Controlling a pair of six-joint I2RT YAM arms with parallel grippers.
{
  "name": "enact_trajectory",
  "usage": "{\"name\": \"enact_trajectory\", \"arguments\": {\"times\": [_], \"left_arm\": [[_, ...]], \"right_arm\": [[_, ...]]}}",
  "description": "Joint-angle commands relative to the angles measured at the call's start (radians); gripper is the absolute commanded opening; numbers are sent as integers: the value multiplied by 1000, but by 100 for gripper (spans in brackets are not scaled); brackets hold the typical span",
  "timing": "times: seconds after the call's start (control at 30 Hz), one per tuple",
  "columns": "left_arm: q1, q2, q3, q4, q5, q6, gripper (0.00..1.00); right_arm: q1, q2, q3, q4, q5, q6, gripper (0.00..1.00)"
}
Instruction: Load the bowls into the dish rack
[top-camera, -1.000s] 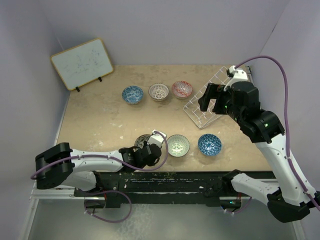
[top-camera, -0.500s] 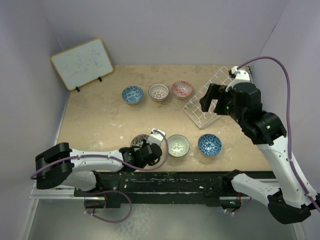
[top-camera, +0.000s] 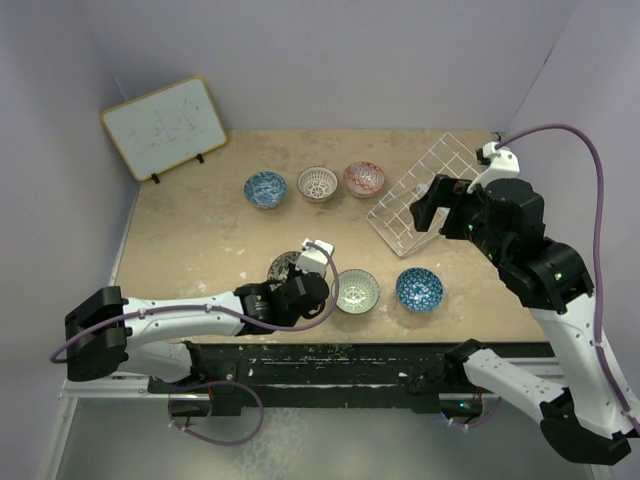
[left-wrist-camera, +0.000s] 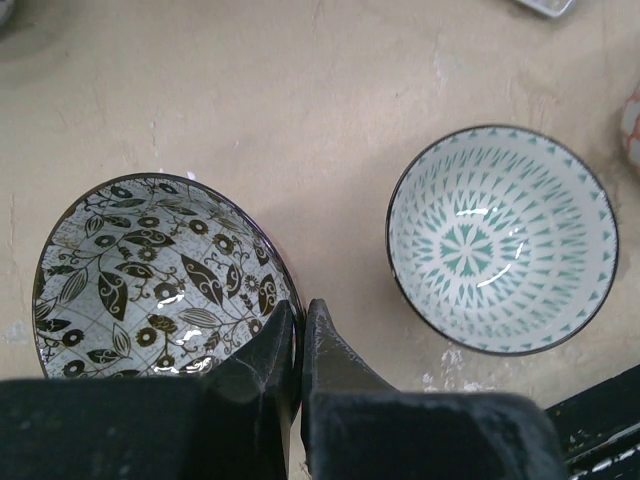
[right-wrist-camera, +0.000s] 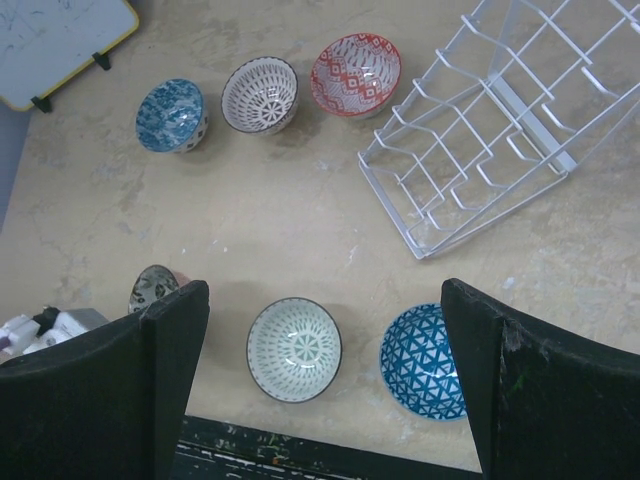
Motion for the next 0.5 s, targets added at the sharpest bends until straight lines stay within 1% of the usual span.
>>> {"name": "enact_trajectory", "arguments": {"times": [0.0, 0.07, 0.17, 0.27, 0.33, 0.47], "left_arm": [[25, -25, 74, 91, -104, 51, 0], [54, -34, 76, 119, -101, 63, 0], [124, -77, 69, 197, -40, 58, 0], [185, -137, 45, 347, 30, 57, 0], [200, -162, 43, 457, 48, 66, 0], [201, -172, 62, 607, 94, 59, 0]], "right_arm": [[-4, -30, -8, -6, 13, 22, 100], [-4, -39, -14, -8, 14, 25, 100], [-4, -49, -22, -14, 17, 26, 100], [-4, -57, -26, -25, 21, 26, 100], [-4, -61, -23, -28, 21, 27, 100], [-4, -65, -21, -34, 22, 24, 100]]}}
